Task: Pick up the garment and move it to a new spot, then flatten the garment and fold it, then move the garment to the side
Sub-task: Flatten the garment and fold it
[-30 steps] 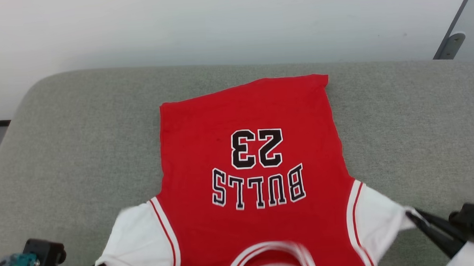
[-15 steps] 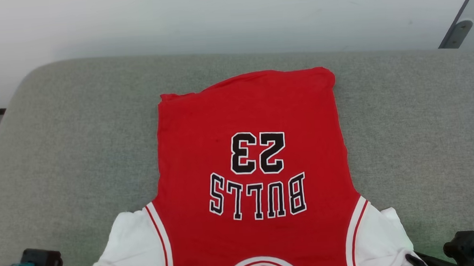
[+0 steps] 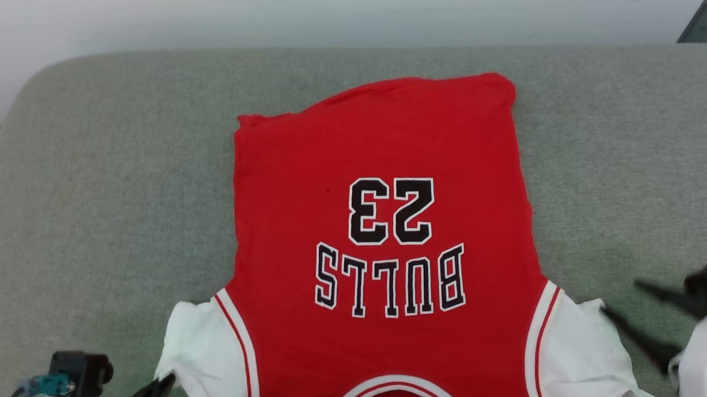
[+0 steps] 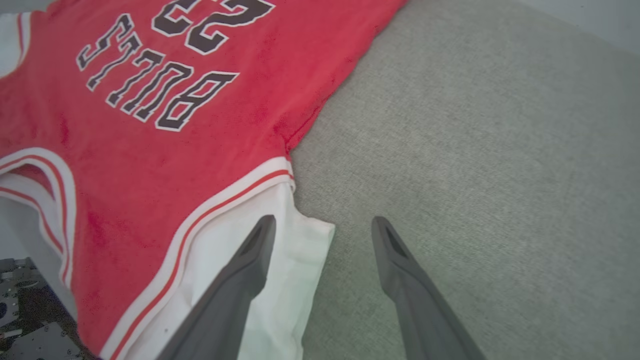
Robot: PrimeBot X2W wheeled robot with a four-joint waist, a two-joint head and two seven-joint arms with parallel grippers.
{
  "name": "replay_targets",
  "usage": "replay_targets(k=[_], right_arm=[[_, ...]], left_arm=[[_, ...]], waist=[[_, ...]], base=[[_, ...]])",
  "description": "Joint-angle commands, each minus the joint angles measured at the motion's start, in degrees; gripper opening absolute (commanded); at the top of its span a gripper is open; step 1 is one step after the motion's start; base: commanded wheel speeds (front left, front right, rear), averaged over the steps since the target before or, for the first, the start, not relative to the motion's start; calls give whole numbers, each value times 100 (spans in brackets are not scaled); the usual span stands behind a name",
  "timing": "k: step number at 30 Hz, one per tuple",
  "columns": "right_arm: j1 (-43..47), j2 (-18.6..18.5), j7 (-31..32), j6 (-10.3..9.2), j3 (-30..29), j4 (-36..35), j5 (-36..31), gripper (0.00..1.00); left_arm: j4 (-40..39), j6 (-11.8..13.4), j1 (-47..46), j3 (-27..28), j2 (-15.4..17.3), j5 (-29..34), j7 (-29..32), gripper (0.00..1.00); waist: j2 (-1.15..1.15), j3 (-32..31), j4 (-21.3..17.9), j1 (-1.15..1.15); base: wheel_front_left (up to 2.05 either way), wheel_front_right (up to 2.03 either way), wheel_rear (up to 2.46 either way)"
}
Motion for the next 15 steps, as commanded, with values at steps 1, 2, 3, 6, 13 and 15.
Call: replay_targets(k=[1,2,3,6,13,15], right_arm=[[-175,96,167,-9,-257,-111,-63,100],[-175,96,167,-9,-257,-111,-63,100],[-270,176,263,-9,-410,-163,-81,100],[-709,463,603,-9,-823,-157,-299,100],[-2345,1232,1185,-9,-1186,712,-670,100],[-2848,1351,1322,-9,-1154,1178,-767,100]], left_arm=[[-30,-15,-84,21,-43,69,-41,0],[-30,-15,-84,21,-43,69,-41,0],[-50,-12,-124,27,-74,99,-35,0],[-95,-44,-249,54,-173,184,-31,0],[-79,-165,-692,74,-482,456,63,0],[-36,-239,-809,66,-580,533,86,0]], waist=[[0,182,84,0],[0,182,84,0],[0,236,106,0],[0,412,192,0],[0,883,537,0],[0,1012,659,0]], base=[[0,0,0],[0,0,0],[0,0,0],[0,0,0],[0,0,0],[0,0,0]])
